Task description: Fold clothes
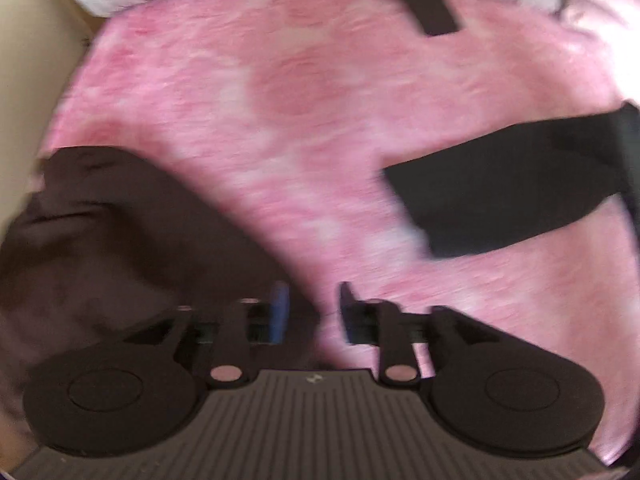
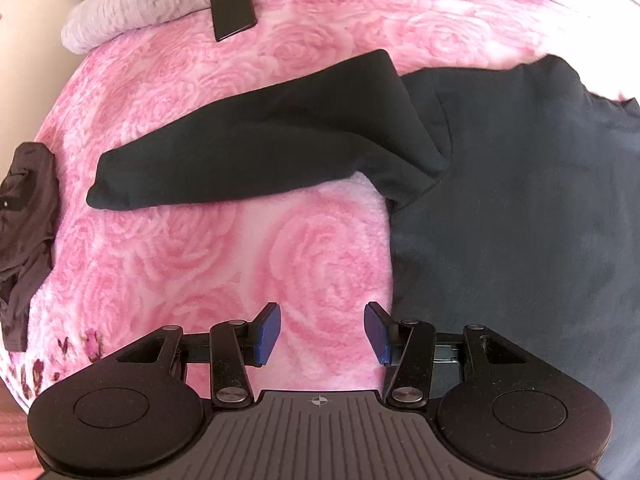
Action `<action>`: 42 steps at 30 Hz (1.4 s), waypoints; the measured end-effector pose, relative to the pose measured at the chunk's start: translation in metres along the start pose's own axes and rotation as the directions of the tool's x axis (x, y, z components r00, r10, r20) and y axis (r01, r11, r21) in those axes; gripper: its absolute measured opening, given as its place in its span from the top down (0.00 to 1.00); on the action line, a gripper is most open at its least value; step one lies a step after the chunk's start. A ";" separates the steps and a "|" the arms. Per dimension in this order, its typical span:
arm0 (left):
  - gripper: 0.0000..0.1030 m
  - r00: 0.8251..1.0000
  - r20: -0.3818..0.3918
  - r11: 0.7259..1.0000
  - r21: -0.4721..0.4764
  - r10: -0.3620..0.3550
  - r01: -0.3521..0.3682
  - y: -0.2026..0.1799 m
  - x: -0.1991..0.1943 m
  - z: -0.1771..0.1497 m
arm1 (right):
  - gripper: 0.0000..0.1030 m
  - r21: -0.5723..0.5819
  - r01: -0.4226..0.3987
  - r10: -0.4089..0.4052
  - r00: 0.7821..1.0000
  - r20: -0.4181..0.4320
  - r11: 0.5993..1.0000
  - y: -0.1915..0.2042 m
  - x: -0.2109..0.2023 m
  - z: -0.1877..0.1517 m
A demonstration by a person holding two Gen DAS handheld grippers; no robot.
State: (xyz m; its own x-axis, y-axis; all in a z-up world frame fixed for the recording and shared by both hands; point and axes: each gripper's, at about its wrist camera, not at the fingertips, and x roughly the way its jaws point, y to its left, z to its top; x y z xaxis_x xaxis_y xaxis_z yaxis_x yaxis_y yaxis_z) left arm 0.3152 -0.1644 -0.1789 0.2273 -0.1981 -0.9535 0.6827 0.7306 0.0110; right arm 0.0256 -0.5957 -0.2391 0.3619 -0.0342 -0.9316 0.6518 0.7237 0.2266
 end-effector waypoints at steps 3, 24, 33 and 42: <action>0.56 0.993 0.030 0.993 0.025 -0.115 0.115 -0.022 0.023 0.008 | 0.51 0.011 0.014 -0.014 1.000 -0.008 1.000 -0.004 0.000 -0.006; 0.93 0.998 -0.042 0.996 -0.083 0.037 -0.040 -0.009 0.022 -0.043 | 0.51 0.095 0.070 -0.068 0.997 -0.025 0.993 -0.026 -0.018 -0.036; 0.79 0.999 0.004 0.999 -0.004 0.053 -0.053 -0.053 0.012 -0.032 | 0.51 0.225 0.146 -0.150 0.989 0.001 0.963 -0.078 -0.052 -0.064; 0.74 0.998 0.007 0.985 0.164 -0.056 0.054 -0.207 0.004 -0.008 | 0.51 0.410 0.308 -0.356 0.933 0.045 0.858 -0.229 -0.122 -0.110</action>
State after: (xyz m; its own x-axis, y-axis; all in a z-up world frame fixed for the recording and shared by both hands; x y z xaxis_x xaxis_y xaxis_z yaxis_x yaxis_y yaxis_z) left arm 0.1693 -0.3111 -0.1872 0.1933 -0.2432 -0.9505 0.7984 0.6021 0.0083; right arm -0.2412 -0.6814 -0.2083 0.1355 -0.3203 -0.9376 0.9444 0.3278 0.0245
